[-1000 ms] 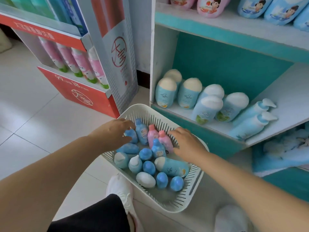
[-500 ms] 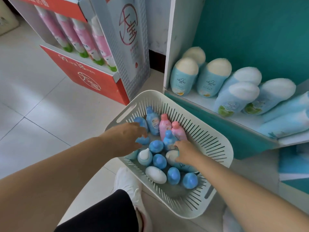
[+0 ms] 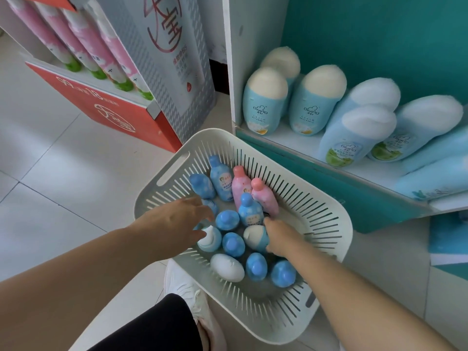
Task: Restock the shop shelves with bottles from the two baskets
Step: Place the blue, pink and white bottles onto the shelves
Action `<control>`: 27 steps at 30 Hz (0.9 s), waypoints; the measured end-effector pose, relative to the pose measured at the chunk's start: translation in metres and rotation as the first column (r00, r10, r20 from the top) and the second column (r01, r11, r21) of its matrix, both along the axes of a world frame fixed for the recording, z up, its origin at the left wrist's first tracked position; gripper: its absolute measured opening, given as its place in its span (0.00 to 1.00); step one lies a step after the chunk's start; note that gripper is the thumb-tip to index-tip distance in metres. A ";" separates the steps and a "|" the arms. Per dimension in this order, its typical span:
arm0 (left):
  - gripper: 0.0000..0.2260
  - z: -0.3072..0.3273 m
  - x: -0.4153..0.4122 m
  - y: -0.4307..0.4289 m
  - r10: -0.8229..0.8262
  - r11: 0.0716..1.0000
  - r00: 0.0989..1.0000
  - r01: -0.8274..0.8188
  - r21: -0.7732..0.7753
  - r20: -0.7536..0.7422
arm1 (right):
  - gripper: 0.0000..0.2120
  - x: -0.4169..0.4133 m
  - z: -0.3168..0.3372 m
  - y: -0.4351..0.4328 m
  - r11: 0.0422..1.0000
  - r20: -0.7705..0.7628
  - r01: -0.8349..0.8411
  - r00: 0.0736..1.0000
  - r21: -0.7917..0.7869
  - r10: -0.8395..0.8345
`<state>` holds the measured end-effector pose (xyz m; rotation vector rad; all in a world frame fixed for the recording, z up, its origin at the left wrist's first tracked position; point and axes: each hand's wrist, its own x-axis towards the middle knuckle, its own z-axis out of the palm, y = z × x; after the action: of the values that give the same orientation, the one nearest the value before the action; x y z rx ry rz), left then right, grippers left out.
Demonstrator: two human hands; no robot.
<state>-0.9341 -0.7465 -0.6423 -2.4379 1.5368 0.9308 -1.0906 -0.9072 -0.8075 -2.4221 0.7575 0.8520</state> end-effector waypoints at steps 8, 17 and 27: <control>0.16 0.005 -0.005 -0.011 -0.037 0.999 0.999 0.037 0.005 0.021 | 0.20 -0.005 0.014 -0.004 0.995 0.081 -0.097 0.992 0.025 0.094; 0.16 0.031 -0.018 -0.037 -0.059 0.997 0.996 0.062 -0.047 0.062 | 0.28 -0.009 0.088 -0.018 0.975 0.335 0.118 0.925 0.188 -0.177; 0.28 0.066 -0.053 -0.069 -0.004 0.955 0.993 -0.030 -0.295 -0.116 | 0.23 -0.030 0.201 -0.019 0.951 0.532 0.175 0.796 0.254 -0.289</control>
<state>-0.9872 -0.8158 -0.5763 -2.6368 1.8218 0.9171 -1.1203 -0.9259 -0.6068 -2.1680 0.6771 0.0767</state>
